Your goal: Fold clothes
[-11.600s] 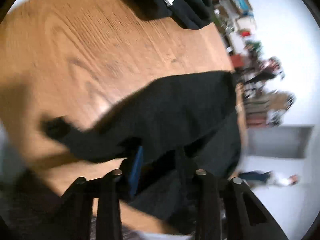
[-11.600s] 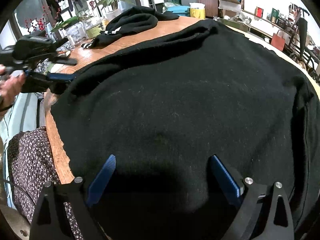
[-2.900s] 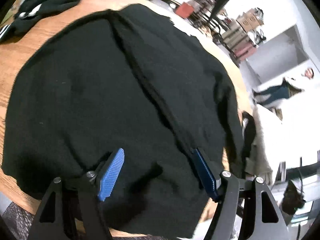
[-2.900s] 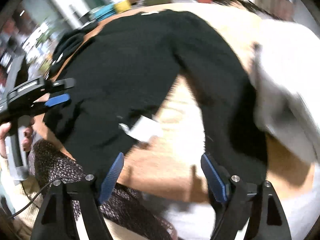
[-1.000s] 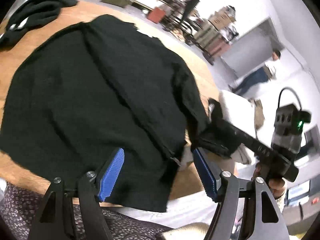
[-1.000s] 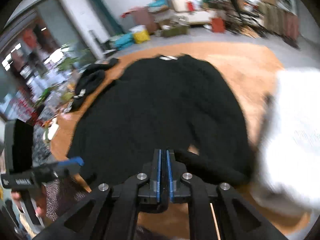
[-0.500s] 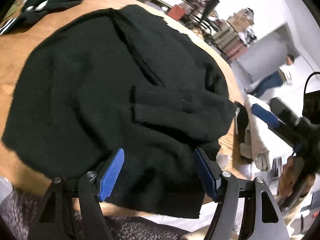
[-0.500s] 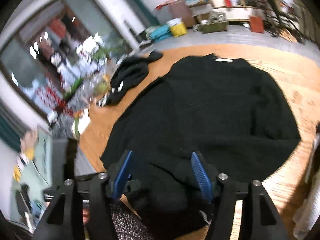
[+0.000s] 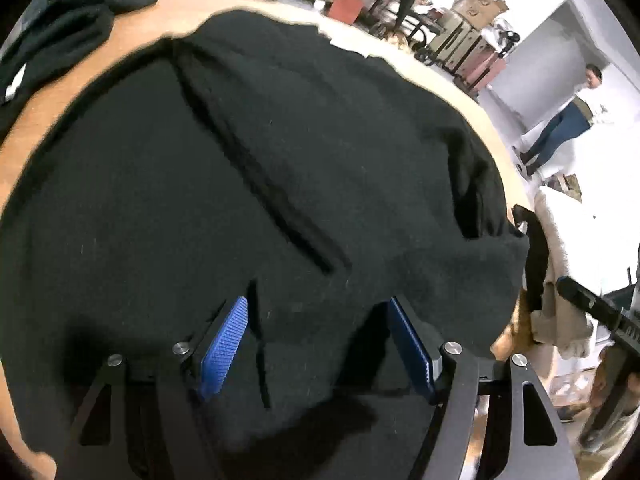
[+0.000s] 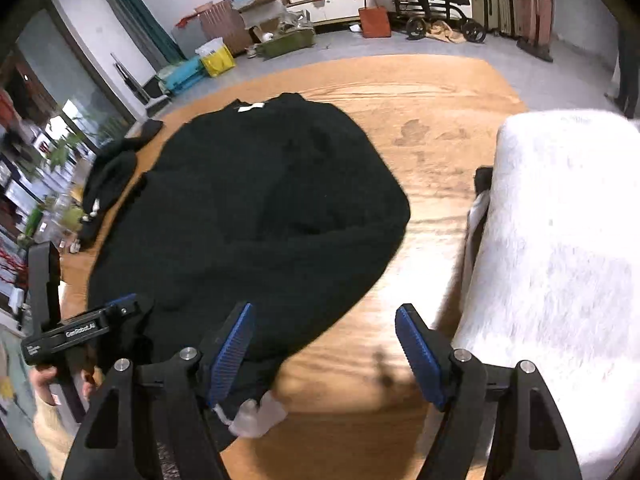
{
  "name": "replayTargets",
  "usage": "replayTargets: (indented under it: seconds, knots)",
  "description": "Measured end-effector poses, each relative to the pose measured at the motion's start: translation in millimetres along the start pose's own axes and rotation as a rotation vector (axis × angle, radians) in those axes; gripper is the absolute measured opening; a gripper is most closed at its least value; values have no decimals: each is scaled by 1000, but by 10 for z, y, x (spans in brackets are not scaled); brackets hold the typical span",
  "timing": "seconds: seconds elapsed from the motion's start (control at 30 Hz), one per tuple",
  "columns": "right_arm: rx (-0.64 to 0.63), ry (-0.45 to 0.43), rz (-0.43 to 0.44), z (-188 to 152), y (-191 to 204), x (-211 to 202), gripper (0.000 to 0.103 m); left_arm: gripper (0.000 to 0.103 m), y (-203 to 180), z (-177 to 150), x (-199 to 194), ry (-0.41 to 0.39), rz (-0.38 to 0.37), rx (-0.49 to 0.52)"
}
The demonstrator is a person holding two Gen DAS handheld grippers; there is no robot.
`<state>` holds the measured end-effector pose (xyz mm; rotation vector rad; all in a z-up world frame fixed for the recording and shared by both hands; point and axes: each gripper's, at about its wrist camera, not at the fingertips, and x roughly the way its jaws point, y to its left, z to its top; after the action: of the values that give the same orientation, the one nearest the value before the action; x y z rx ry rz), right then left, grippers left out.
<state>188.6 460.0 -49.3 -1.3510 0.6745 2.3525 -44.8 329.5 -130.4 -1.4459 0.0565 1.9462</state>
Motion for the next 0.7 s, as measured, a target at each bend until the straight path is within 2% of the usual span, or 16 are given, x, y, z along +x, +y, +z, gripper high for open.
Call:
replayTargets:
  seconds: [0.07, 0.13, 0.17, 0.2, 0.23, 0.27, 0.4, 0.5, 0.57, 0.63, 0.7]
  knots:
    - [-3, 12, -9, 155, -1, 71, 79, 71, -36, 14, 25, -4, 14, 8]
    - [-17, 8, -22, 321, 7, 127, 83, 48, -65, -11, 23, -9, 19, 17]
    - [-23, 13, -39, 429, 3, 162, 84, 27, -65, -49, 12, -9, 21, 17]
    - [-17, 24, -67, 527, -18, 211, 85, 17, -42, -83, -16, -14, 8, 4]
    - [-9, 36, -88, 591, -37, 252, 85, 12, -8, -104, -59, -26, -12, -17]
    - [-4, 51, -96, 647, -61, 302, 84, 3, 29, -120, -116, -43, -22, -37]
    - [44, 113, -107, 791, -194, 514, 84, 3, 316, -213, -544, -152, -86, -114]
    - [24, 126, -128, 799, -171, 565, 84, 3, 532, -276, -831, -200, -41, -125]
    - [1, 140, -147, 807, -125, 594, 84, 3, 649, -309, -923, -199, -43, -139]
    - [0, 149, -160, 816, -136, 632, 84, 3, 638, -324, -928, -173, -45, -97]
    - [3, 146, -173, 823, -136, 653, 84, 4, 580, -357, -914, -172, 6, -73]
